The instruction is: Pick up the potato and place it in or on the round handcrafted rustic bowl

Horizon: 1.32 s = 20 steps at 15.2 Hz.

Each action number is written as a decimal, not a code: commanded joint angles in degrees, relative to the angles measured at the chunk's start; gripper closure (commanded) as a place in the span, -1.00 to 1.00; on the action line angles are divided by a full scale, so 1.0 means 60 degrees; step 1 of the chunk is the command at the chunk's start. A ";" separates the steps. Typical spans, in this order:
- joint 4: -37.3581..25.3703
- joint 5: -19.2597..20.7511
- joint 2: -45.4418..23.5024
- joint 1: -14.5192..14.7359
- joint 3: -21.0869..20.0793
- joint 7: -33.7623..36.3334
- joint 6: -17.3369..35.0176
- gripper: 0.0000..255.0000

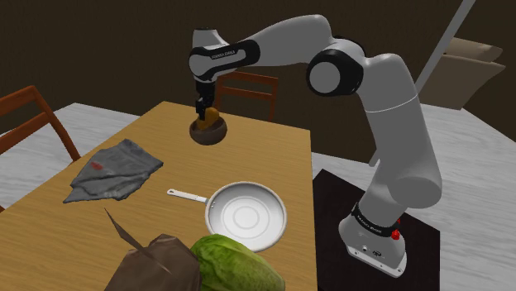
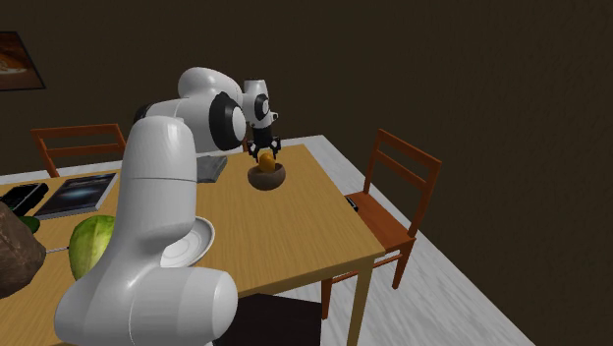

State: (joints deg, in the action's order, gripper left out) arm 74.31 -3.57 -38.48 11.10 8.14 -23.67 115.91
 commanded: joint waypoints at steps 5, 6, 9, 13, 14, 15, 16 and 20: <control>0.0000 0.0000 -0.0001 0.0000 0.0000 0.0000 0.0003 -1.00; 0.0000 0.0000 0.0000 0.0000 0.0000 0.0000 0.0003 -1.00; -0.0125 0.0015 0.0119 0.0007 0.0009 0.0009 -0.0241 -1.00; -0.0581 0.0051 0.0388 0.0019 0.0030 0.0033 -0.0964 -1.00; -0.0579 0.0051 0.0390 0.0019 0.0030 0.0033 -0.0963 -1.00; -0.0581 0.0051 0.0389 0.0019 0.0030 0.0033 -0.0964 -1.00; -0.0581 0.0051 0.0388 0.0019 0.0030 0.0033 -0.0964 -1.00; -0.0581 0.0051 0.0388 0.0019 0.0030 0.0033 -0.0964 -1.00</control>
